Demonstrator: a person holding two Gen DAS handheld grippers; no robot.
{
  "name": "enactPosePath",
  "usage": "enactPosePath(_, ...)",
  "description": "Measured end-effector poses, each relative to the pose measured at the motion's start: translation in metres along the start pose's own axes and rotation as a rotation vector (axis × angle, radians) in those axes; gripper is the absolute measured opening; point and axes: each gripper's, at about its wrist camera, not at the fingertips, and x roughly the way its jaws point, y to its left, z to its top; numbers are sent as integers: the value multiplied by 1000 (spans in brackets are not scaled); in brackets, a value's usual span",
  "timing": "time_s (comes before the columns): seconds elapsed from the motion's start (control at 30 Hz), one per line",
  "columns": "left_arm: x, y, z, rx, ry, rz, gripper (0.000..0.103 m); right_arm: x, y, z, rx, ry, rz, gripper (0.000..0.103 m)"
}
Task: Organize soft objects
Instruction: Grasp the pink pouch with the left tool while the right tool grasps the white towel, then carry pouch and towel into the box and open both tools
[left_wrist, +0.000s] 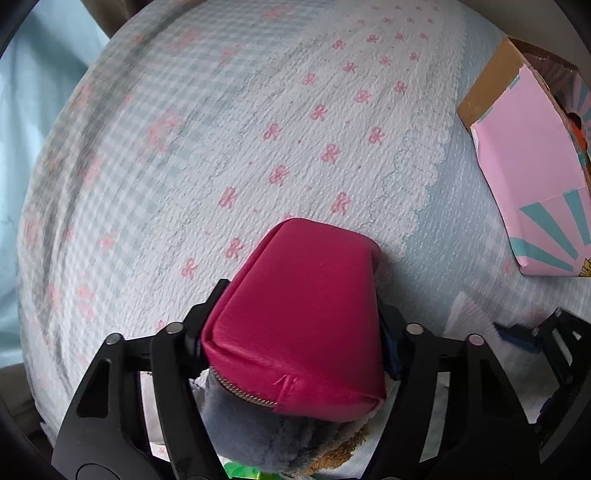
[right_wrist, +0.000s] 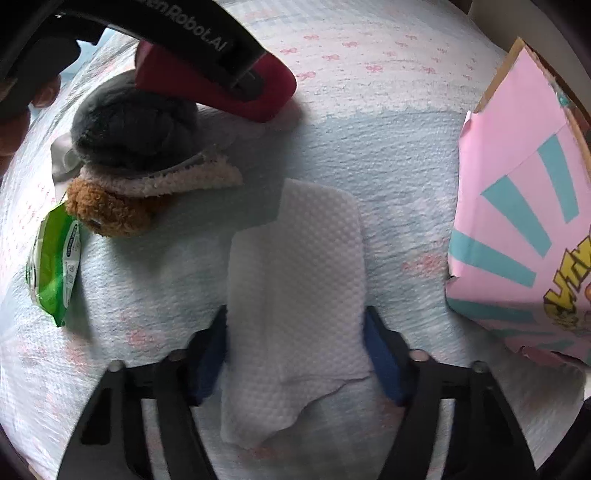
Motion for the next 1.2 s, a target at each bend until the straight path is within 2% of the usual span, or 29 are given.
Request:
enactPosePath(0.03,-1,1,0,-1,-1,-2,61,-3,2,-1,-1,0,7,40)
enactPosePath(0.13,-4,2,-3,-4,3,-1,60,-11,5,2,4,4,31,24)
enactPosePath(0.2,-9,0,-5,-10,3,1,59,-16,4,2,12,2,47,18)
enactPosePath(0.43,-44,0,-18,-35,-36,13,59,-62,-7,2,12,-55,40,17)
enactPosePath(0.6,-83,3,-27,-55,-77,38,59,-105,-12,-12,28,-109,28,17)
enactPosePath(0.9,-183,5,-51,-112,-190,84,59,-182,-9,-15,31,-212,4,17)
enactPosePath(1.2,-290,-18,-81,-165,-329,114,59,-285,-13,-33,72,-350,23,17)
